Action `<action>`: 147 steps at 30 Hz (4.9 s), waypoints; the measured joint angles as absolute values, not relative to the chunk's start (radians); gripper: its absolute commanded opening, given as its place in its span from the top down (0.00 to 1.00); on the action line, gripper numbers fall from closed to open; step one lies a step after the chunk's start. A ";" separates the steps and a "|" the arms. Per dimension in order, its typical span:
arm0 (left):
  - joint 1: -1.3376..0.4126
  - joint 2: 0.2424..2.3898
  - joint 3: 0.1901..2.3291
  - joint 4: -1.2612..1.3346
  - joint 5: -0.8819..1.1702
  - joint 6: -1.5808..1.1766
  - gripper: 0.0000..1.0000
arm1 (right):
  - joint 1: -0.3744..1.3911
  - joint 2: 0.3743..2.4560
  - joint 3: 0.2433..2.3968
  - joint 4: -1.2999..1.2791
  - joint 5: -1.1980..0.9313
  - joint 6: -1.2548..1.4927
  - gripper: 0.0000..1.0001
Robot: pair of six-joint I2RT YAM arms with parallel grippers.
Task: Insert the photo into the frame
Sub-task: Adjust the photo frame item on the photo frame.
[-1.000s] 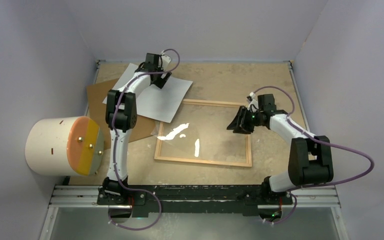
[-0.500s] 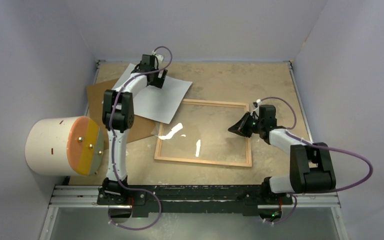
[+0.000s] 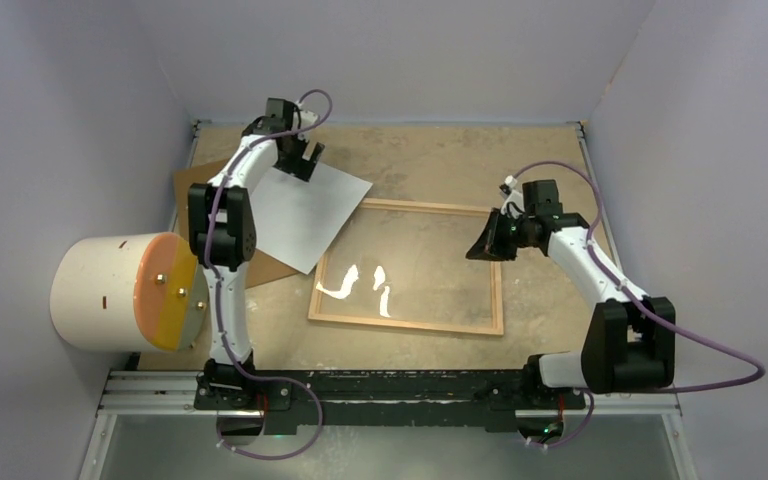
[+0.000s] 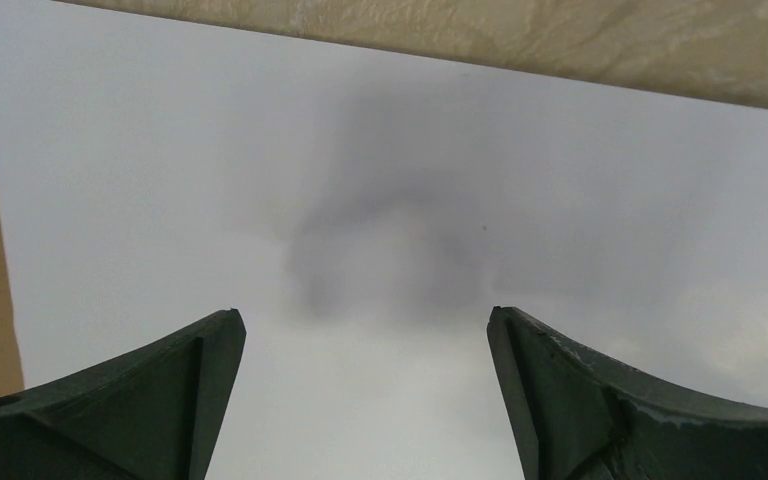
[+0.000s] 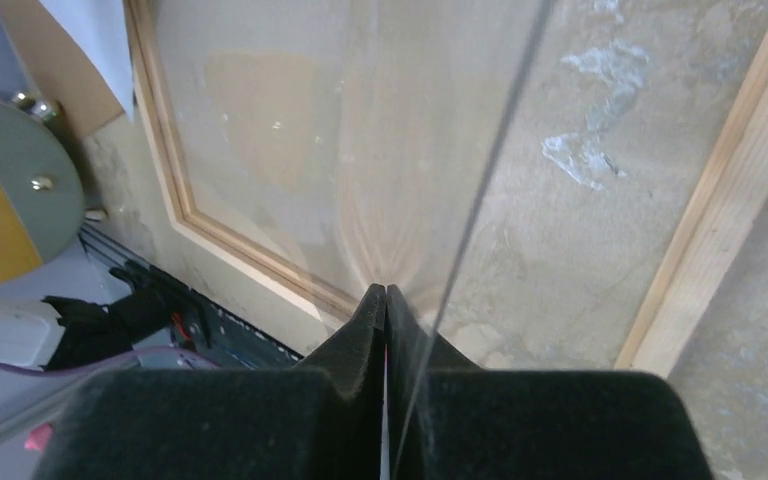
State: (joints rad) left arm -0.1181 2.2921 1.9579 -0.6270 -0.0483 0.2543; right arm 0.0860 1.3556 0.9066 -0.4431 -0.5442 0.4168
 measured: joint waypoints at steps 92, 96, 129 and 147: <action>-0.245 1.923 1.394 -0.472 -0.024 0.532 0.00 | 0.031 1.373 1.014 -0.526 -0.685 0.386 1.00; -0.229 1.824 1.352 -0.489 0.032 0.518 0.00 | 0.016 1.341 1.009 -0.509 -0.753 0.422 1.00; -0.269 1.776 1.124 -0.484 0.271 0.447 0.00 | -0.052 1.341 0.779 -0.338 -0.793 0.615 0.58; -0.269 1.771 1.098 -0.457 0.262 0.445 0.00 | -0.052 1.156 0.713 -0.530 -0.504 0.564 0.66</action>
State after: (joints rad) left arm -0.2691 1.7706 1.0981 -0.4568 0.2619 0.4454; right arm -0.0517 1.1557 0.7132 -0.5304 -0.5041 0.5636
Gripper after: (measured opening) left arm 0.996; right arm 0.416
